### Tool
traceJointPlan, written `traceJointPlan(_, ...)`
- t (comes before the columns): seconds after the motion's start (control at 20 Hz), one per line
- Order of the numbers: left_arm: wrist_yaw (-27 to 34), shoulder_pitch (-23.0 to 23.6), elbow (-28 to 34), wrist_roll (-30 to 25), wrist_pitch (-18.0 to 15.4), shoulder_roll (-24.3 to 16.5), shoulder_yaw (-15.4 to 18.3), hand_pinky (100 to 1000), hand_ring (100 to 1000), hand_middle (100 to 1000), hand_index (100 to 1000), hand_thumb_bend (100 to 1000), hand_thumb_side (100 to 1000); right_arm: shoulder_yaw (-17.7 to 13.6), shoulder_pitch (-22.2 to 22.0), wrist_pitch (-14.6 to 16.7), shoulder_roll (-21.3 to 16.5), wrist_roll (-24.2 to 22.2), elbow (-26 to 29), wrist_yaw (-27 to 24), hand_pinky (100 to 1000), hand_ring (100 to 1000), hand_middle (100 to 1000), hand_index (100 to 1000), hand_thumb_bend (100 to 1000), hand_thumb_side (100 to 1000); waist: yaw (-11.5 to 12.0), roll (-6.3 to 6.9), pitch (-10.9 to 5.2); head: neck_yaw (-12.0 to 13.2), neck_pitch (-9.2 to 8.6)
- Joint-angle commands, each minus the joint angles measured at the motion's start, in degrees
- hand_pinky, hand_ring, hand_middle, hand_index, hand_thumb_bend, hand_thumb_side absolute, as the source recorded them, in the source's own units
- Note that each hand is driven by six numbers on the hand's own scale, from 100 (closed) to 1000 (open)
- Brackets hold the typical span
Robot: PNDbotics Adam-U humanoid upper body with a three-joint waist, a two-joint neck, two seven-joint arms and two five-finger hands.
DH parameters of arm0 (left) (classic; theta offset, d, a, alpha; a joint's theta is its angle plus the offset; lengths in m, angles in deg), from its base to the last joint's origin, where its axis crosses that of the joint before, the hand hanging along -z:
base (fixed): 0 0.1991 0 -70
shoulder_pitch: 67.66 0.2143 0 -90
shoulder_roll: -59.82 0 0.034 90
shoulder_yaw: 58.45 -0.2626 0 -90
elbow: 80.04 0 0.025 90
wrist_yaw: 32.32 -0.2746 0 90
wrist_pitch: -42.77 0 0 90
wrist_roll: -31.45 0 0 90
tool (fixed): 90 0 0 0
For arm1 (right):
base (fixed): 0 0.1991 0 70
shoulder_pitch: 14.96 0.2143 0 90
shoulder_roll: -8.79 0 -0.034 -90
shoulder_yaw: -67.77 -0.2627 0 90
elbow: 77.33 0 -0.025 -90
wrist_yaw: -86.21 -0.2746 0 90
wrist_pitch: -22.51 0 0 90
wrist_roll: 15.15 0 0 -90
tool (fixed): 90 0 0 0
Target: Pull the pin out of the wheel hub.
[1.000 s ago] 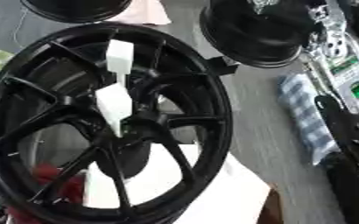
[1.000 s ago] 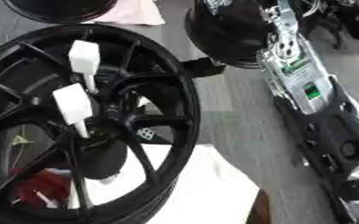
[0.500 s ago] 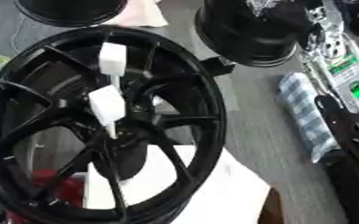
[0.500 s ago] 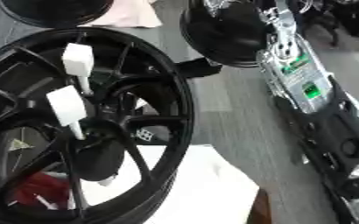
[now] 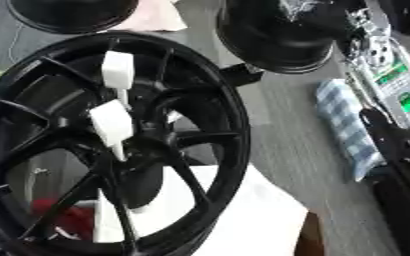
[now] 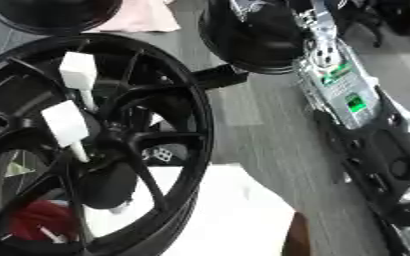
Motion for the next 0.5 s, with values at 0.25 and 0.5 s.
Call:
traceJointPlan(0.25,-0.37,-7.35,-1.66,-9.77,-0.39,-0.13,-3.77,865,818,777,862,288,760,0.03,1.00,0.02,-2.23,-0.70,0.17,0.12,697,638,539,618,411,100,-0.51,0.61,-1.13,0.41,-0.50)
traceJointPlan(0.5,-0.94,-10.97,-3.07,-12.37,-0.99,2.42,-6.53,865,819,779,864,299,758,0.59,1.56,-0.08,-2.10,-1.27,0.13,0.03,697,638,538,618,409,100,-1.39,0.58,-1.28,1.18,-0.53)
